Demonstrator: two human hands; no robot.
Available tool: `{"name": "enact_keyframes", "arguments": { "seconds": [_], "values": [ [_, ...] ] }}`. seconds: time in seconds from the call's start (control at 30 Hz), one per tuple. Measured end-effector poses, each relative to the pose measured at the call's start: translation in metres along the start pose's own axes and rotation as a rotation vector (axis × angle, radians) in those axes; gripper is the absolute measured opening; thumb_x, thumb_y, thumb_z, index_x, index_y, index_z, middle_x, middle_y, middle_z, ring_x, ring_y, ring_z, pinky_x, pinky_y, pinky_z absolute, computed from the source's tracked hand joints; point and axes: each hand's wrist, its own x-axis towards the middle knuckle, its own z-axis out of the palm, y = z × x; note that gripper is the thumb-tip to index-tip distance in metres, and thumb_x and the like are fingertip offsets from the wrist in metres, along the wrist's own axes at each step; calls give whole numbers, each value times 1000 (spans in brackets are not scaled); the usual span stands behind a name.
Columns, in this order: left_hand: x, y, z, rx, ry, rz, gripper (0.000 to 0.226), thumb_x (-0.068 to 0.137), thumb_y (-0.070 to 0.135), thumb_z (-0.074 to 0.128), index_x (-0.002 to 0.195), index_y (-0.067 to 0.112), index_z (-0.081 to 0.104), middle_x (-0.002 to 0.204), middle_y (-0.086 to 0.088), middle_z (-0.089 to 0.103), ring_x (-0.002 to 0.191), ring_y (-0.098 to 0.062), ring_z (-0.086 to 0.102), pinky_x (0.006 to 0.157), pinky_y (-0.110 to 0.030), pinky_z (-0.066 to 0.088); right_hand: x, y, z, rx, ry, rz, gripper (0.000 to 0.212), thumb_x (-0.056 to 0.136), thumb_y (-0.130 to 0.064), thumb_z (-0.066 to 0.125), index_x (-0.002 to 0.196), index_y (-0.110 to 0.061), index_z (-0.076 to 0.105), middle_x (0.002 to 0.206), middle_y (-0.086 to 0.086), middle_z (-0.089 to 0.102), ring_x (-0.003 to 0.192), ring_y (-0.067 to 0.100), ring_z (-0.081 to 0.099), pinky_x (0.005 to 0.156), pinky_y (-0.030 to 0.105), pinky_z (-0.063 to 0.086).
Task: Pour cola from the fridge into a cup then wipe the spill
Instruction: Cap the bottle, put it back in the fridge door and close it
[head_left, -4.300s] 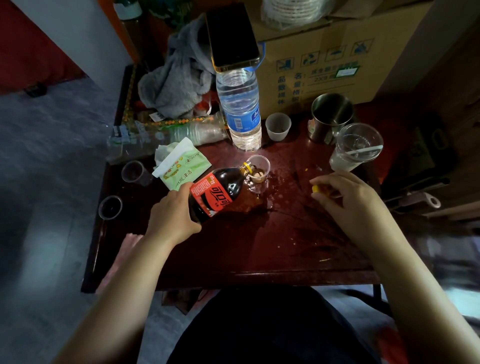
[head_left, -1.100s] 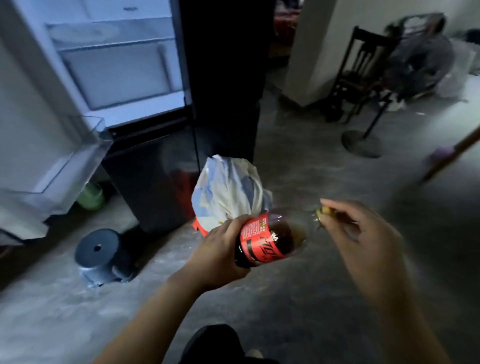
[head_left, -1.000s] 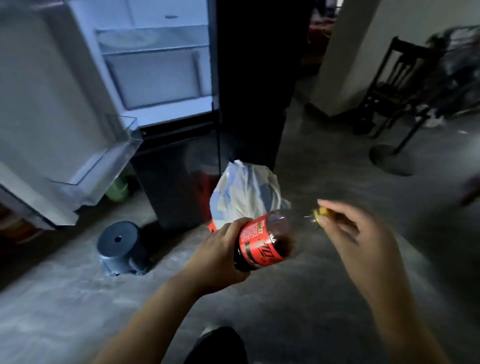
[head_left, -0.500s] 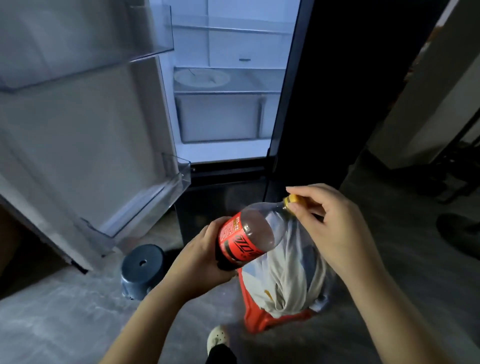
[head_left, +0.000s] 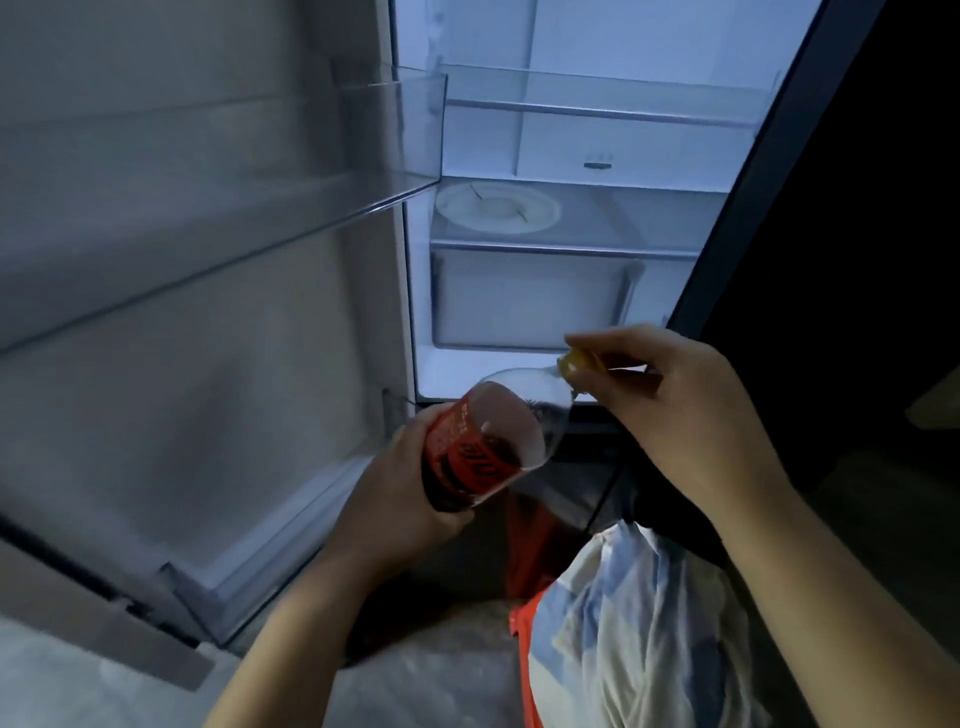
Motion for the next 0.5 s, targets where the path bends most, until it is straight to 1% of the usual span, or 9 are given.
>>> {"name": "enact_keyframes", "arguments": {
  "seconds": [0.07,0.17,0.2,0.27,0.3,0.33,0.4,0.47,0.5],
  "values": [
    [1,-2,-2,32,57,-9,95,56,23,85,129,52,31,121,17,53,105,-4,55,87,-22,46,12,2,3,-33,-23,-33,20,79,-25,74,99,-26,73,88,-12,70,80,-3,65,70,6,46],
    [-5,1,-6,53,149,-22,94,56,25,87,130,47,33,118,21,50,104,-1,52,85,-17,41,27,2,7,-149,-52,-86,23,77,-38,73,96,-25,72,82,-13,70,77,0,66,74,17,52],
    [-7,2,-8,71,173,-28,93,56,26,86,130,46,34,117,22,49,104,-1,51,85,-17,41,31,1,9,-196,-57,-91,25,75,-44,71,90,-24,71,78,-13,70,74,0,65,72,18,51],
    [-11,2,-12,104,212,-36,93,55,28,85,130,46,34,118,21,50,105,-3,52,87,-20,42,40,-3,14,-320,-59,-99,32,73,-55,66,76,-23,68,66,-17,66,64,-2,60,60,11,44],
    [-13,2,-14,116,223,-45,93,54,28,85,130,46,34,120,19,51,106,-4,53,88,-23,44,44,-5,17,-379,-56,-111,39,73,-60,62,70,-22,65,61,-17,63,59,-1,58,55,12,41],
    [-14,2,-15,127,227,-58,94,53,28,85,130,46,34,122,17,51,108,-6,53,90,-26,46,47,-5,20,-428,-56,-130,46,72,-66,57,66,-20,63,58,-16,61,56,1,57,52,15,40],
    [-17,2,-16,142,226,-83,97,53,27,87,132,45,32,124,16,51,109,-7,53,92,-29,47,51,-4,24,-493,-73,-168,62,70,-77,43,65,-18,60,57,-12,59,56,4,55,51,22,41],
    [-19,1,-16,133,232,-93,98,54,26,87,133,44,32,125,16,50,109,-6,52,90,-26,45,52,0,23,-500,-107,-209,74,73,-84,26,72,-16,58,64,-10,60,58,0,51,51,20,36],
    [-19,1,-15,118,238,-96,97,55,25,87,133,44,32,125,17,51,110,-6,52,89,-24,44,52,3,21,-469,-122,-239,74,76,-81,20,81,-18,58,72,-9,60,61,-2,49,52,18,33]
  ]
}}
